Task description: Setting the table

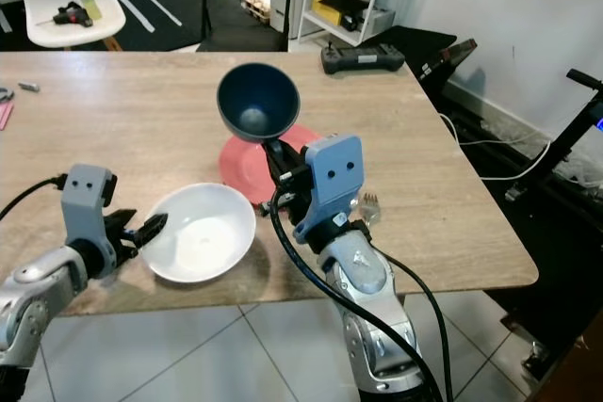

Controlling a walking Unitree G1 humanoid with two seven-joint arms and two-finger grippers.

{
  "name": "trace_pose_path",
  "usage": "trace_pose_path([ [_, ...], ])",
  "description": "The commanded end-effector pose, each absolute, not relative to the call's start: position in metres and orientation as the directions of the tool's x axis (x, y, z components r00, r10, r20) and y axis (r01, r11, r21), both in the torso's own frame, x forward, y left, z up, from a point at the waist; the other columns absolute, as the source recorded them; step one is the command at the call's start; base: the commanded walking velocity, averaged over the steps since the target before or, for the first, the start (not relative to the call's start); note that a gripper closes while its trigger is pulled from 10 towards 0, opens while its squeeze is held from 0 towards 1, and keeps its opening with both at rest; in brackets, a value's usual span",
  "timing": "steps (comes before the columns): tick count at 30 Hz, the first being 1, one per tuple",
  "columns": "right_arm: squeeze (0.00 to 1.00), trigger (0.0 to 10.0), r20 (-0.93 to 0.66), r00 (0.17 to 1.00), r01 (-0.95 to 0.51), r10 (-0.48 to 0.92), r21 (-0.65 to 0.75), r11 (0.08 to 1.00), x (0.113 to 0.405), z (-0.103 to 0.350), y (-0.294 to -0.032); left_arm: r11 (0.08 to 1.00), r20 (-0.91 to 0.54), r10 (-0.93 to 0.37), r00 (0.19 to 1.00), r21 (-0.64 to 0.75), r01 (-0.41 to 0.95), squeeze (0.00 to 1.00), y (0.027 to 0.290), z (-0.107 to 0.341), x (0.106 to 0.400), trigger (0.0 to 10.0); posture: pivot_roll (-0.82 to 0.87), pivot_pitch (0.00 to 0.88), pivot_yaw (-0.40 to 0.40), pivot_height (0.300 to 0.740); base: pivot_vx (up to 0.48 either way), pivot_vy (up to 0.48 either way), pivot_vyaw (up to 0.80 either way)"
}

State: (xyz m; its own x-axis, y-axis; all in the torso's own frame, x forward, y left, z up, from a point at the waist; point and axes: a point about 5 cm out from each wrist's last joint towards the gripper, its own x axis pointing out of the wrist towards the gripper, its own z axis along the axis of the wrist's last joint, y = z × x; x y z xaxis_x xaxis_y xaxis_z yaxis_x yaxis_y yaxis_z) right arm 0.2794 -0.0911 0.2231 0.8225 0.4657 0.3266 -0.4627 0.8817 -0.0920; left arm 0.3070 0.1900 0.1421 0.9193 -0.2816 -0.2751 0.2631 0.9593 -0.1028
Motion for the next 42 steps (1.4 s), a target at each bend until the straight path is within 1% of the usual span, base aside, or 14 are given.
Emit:
trace_pose_path([
  [1, 0.0, 10.0, 0.331, 0.821, -0.464, 0.466, -0.092, 0.881, 0.277, 0.224, -0.091, 0.963, -0.273, -0.27, 0.923, -0.097, 0.253, 0.0, 0.193, 0.142, 0.307, 0.0, 0.0, 0.056, 0.065, 0.74, 0.0, 0.0, 0.0],
  [6, 0.0, 10.0, 0.331, 0.823, -0.46, 0.462, -0.09, 0.884, 0.278, 0.224, -0.092, 0.979, -0.299, -0.202, 0.933, -0.057, 0.194, 0.0, 0.198, 0.141, 0.307, 0.0, -0.01, 0.058, 0.064, 0.74, 0.0, 0.0, 0.0],
  [7, 0.0, 10.0, 0.331, 0.823, -0.459, 0.461, -0.088, 0.884, 0.278, 0.224, -0.092, 0.989, -0.32, -0.148, 0.936, -0.04, 0.143, 0.0, 0.203, 0.139, 0.307, 3.3, 0.0, 0.058, 0.066, 0.74, 0.0, 0.0, 0.0],
  [8, 0.0, 10.0, 0.332, 0.824, -0.459, 0.46, -0.087, 0.884, 0.278, 0.224, -0.092, 0.996, -0.342, -0.093, 0.935, -0.029, 0.089, 0.0, 0.209, 0.136, 0.306, 7.9, 0.0, 0.058, 0.066, 0.74, 0.0, 0.0, 0.0],
  [9, 0.0, 10.0, 0.332, 0.824, -0.458, 0.459, -0.087, 0.885, 0.278, 0.224, -0.092, 0.999, -0.356, -0.044, 0.933, -0.022, 0.039, 0.0, 0.214, 0.135, 0.306, 10.0, 0.0, 0.058, 0.066, 0.74, 0.0, 0.0, 0.0],
  [11, 0.0, 10.0, 0.332, 0.824, -0.458, 0.459, -0.086, 0.885, 0.278, 0.224, -0.092, 1.0, -0.358, -0.006, 0.934, -0.018, 0.0, 0.0, 0.219, 0.135, 0.305, 10.0, 0.0, 0.058, 0.066, 0.74, 0.0, 0.0, 0.0],
  [13, 0.0, 10.0, 0.332, 0.824, -0.46, 0.46, -0.084, 0.884, 0.278, 0.224, -0.091, 0.993, -0.355, 0.113, 0.928, 0.003, -0.119, 0.0, 0.235, 0.138, 0.304, 10.0, 0.0, 0.058, 0.066, 0.74, 0.0, 0.0, 0.0],
  [22, 0.0, 10.0, 0.332, 0.822, -0.463, 0.463, -0.082, 0.882, 0.278, 0.224, -0.091, 0.957, -0.313, 0.289, 0.905, 0.066, -0.283, 0.0, 0.26, 0.148, 0.302, 10.0, 0.0, 0.058, 0.066, 0.74, 0.0, 0.0, 0.0],
  [24, 0.0, 10.0, 0.332, 0.821, -0.465, 0.464, -0.082, 0.882, 0.278, 0.224, -0.091, 0.906, -0.222, 0.419, 0.88, 0.161, -0.391, 0.0, 0.276, 0.161, 0.299, 10.0, 0.01, 0.059, 0.061, 0.74, 0.0, 0.0, 0.0],
  [29, 0.0, 10.0, 0.317, 0.822, -0.469, 0.473, -0.094, 0.878, 0.278, 0.221, -0.092, 0.851, -0.155, 0.512, 0.845, 0.226, -0.474, 0.0, 0.287, 0.17, 0.297, 10.0, 0.01, 0.059, 0.061, 0.74, 0.0, 0.0, 0.0],
  [32, 0.0, 10.0, 0.294, 0.823, -0.476, 0.485, -0.109, 0.873, 0.278, 0.218, -0.095, 0.852, -0.141, 0.506, 0.851, 0.232, -0.469, 0.0, 0.285, 0.172, 0.298, 10.0, 0.01, 0.057, 0.058, 0.74, 0.0, 0.0, 0.0],
  [35, 0.0, 10.0, 0.223, 0.808, -0.515, 0.545, -0.179, 0.838, 0.272, 0.21, -0.103, 0.891, -0.026, 0.422, 0.906, 0.201, -0.408, 0.0, 0.27, 0.189, 0.305, 10.0, 0.01, 0.055, 0.054, 0.74, 0.0, 0.0, 0.0],
  [38, 0.0, 10.0, 0.114, 0.748, -0.6, 0.654, -0.305, 0.74, 0.257, 0.205, -0.104, 0.939, 0.106, 0.289, 0.951, 0.163, -0.303, 0.0, 0.252, 0.21, 0.308, 10.0, 0.0, 0.054, 0.055, 0.74, 0.0, 0.0, 0.0],
  [42, 0.0, 10.0, 0.007, 0.683, -0.677, 0.73, -0.37, 0.636, 0.241, 0.204, -0.104, 0.967, 0.245, 0.109, 0.963, 0.198, -0.16, 0.0, 0.227, 0.235, 0.307, 10.0, 0.0, 0.053, 0.057, 0.74, 0.0, 0.0, 0.0],
])
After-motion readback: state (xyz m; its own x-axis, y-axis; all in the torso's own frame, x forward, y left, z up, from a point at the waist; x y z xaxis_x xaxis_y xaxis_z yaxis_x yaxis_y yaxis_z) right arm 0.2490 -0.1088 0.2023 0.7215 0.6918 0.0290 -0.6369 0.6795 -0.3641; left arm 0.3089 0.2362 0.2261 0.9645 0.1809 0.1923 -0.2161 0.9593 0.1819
